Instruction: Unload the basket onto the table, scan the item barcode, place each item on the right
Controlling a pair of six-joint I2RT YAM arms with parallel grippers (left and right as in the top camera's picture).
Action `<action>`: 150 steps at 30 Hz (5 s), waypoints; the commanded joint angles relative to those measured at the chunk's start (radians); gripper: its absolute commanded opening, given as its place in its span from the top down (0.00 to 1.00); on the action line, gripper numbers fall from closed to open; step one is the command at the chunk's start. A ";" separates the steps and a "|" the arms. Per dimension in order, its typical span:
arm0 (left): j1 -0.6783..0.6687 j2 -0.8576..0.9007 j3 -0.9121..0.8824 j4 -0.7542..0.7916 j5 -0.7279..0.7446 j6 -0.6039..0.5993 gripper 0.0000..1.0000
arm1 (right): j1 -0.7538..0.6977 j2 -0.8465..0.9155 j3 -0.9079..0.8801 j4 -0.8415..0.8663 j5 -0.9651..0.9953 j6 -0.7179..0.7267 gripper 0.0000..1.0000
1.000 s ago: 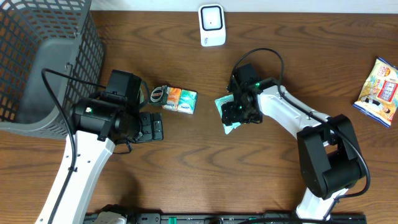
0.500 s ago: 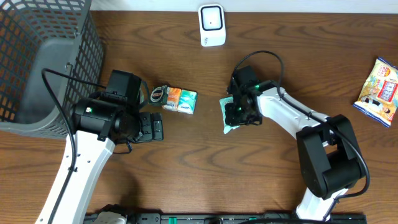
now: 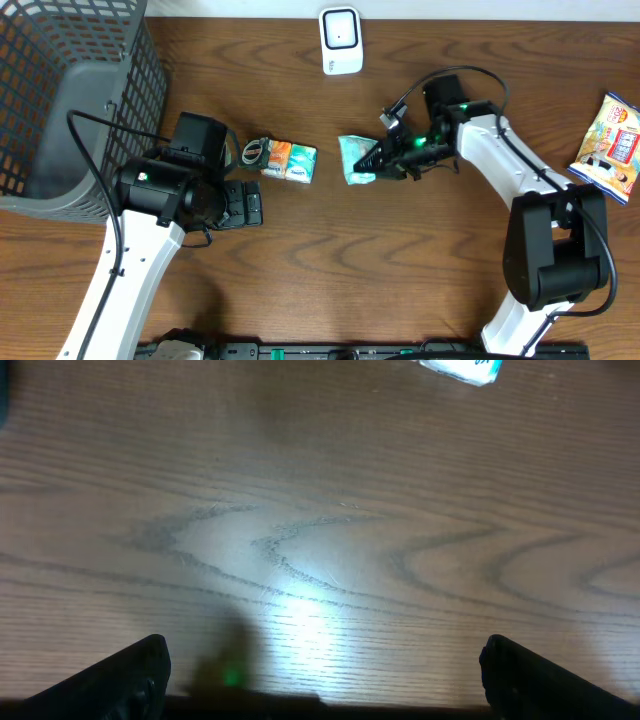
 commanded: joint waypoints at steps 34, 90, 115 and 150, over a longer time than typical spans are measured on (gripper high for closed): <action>0.003 0.003 -0.004 -0.003 0.009 -0.009 0.02 | -0.039 -0.006 0.018 -0.008 -0.496 0.669 0.99; 0.003 0.003 -0.004 -0.003 0.009 -0.008 0.03 | 0.080 0.299 0.710 0.347 0.449 0.022 0.99; 0.003 0.003 -0.004 -0.003 0.009 -0.008 0.02 | 0.056 0.615 0.926 0.448 0.560 0.082 0.99; 0.003 0.003 -0.004 -0.003 0.009 -0.009 0.02 | -0.439 0.387 0.939 -0.231 0.828 -0.215 0.99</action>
